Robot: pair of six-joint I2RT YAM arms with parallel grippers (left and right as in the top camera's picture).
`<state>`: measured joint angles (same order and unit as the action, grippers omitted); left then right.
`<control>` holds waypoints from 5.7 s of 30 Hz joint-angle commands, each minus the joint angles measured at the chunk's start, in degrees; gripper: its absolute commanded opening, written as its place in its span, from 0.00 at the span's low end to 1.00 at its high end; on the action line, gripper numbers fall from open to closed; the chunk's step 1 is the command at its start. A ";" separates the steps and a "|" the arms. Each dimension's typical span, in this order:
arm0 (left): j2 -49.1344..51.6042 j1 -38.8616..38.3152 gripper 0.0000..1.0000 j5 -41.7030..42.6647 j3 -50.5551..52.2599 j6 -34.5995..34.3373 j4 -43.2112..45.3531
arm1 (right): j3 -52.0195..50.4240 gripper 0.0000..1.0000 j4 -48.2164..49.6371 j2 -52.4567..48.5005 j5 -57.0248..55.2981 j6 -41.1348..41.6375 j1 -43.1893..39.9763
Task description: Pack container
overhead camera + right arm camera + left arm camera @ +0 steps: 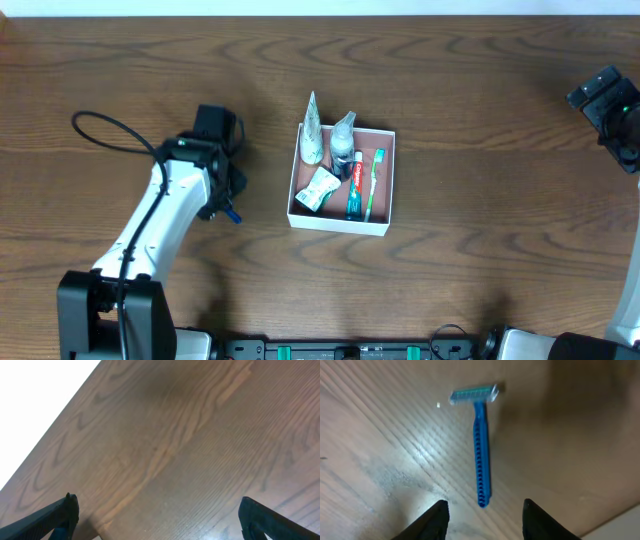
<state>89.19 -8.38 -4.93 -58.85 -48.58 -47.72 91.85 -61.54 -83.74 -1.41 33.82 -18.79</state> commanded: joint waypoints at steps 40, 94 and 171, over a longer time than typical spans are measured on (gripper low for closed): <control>7.91 0.24 0.08 2.03 11.87 3.10 16.48 | 0.26 0.99 -0.02 0.11 -0.04 -0.90 -0.33; 12.02 -40.26 0.06 -4.63 -13.86 16.31 14.99 | 0.26 0.99 -0.04 0.11 -0.04 -0.90 -0.33; -32.57 -43.56 0.98 -10.43 -13.90 33.09 -6.16 | 0.26 0.99 -0.02 0.11 -0.04 -0.90 -0.33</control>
<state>60.82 -52.07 -11.86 -72.55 -17.47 -50.83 91.85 -61.52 -83.74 -1.43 33.82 -18.79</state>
